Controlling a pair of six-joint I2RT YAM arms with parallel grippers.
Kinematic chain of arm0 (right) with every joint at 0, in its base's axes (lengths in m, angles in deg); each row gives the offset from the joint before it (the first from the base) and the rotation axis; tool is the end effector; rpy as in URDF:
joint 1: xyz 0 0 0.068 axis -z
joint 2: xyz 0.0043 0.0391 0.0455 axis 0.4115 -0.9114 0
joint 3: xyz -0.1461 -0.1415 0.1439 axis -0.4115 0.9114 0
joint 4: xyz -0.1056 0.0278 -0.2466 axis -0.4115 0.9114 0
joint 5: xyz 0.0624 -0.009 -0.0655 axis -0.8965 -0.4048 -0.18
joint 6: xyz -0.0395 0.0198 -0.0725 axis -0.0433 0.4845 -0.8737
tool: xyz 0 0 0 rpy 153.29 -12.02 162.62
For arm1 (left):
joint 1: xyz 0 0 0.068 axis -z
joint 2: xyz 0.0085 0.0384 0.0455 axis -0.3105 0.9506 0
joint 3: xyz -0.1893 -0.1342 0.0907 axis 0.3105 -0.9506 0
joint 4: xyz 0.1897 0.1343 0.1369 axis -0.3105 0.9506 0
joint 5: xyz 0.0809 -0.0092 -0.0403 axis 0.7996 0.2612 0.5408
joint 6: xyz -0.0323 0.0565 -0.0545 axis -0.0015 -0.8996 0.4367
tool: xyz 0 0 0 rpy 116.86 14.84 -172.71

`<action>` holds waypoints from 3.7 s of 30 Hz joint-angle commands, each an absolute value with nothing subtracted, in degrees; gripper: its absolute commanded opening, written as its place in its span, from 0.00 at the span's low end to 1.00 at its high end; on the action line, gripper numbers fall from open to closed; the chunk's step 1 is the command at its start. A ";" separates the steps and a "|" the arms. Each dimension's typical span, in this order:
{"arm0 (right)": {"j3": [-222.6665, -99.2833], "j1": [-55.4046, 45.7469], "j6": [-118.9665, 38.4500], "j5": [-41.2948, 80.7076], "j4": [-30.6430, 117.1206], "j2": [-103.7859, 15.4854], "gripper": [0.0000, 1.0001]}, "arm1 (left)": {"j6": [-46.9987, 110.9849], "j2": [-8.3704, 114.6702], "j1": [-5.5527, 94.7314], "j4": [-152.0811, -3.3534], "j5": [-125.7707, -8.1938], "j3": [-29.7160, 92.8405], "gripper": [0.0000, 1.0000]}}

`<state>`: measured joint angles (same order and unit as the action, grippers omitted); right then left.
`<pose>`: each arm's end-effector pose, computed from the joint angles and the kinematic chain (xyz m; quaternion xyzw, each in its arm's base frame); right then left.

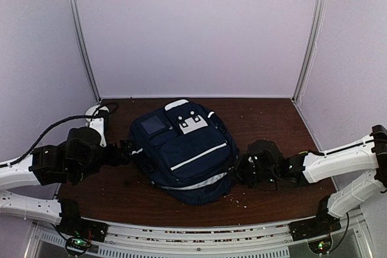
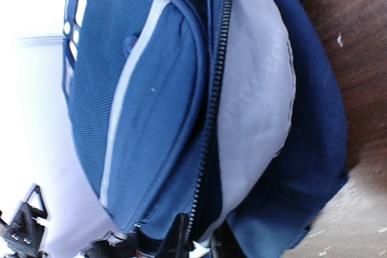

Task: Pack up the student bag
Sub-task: Adjust the student bag at the center of the board.

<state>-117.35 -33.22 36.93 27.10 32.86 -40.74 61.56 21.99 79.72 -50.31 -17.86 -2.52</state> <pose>0.1661 0.2614 0.1208 0.2030 0.8671 0.4302 0.1481 0.1467 -0.1690 0.2450 -0.0226 0.8348 -0.1680 0.5239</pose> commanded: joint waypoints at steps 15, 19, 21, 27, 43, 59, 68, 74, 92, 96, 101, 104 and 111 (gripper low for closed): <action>-128.11 -23.33 7.16 16.70 29.64 -28.08 0.00 | 42.87 37.86 79.58 -61.60 -41.19 6.90 0.96; -127.82 -21.75 1.62 13.30 30.05 -27.10 0.00 | 41.14 42.53 77.69 -61.91 -46.08 11.25 0.96; -126.32 -21.26 0.10 13.29 30.18 -26.17 0.00 | 39.96 45.68 77.09 -61.61 -48.82 13.73 0.94; -121.32 -19.05 0.04 10.81 26.78 -23.94 0.00 | 32.08 54.86 76.99 -58.54 -57.88 19.44 0.87; -119.73 -17.01 0.81 7.31 24.19 -23.18 0.00 | 24.93 70.22 77.30 -50.29 -55.99 30.75 0.80; -120.70 -16.84 1.73 5.60 22.70 -25.28 0.00 | 23.62 72.59 80.14 -47.18 -52.92 33.90 0.84; -121.51 -16.83 0.98 4.63 24.34 -25.09 0.00 | 24.54 77.09 80.07 -46.30 -45.29 36.29 0.23; -121.07 -16.83 -1.15 8.44 33.22 -24.05 0.13 | 28.13 73.51 79.89 -49.23 -42.14 36.69 0.00; -121.91 -26.48 11.69 25.64 49.32 -16.65 0.53 | 48.76 82.35 78.49 -64.20 -54.05 47.14 0.00; -124.85 -27.36 9.88 26.62 49.76 -19.92 0.53 | 51.14 82.91 78.18 -63.59 -52.38 46.70 0.00; -128.42 -27.49 7.99 28.33 53.81 -24.15 0.53 | 50.68 81.33 78.27 -64.95 -53.25 42.38 0.00; -131.84 -27.48 7.48 28.52 56.33 -27.22 0.52 | 51.37 80.47 78.21 -64.90 -52.43 40.16 0.00; -131.21 -27.14 5.63 42.12 63.99 -24.44 0.50 | 51.08 73.88 78.12 -65.47 -49.72 36.40 0.00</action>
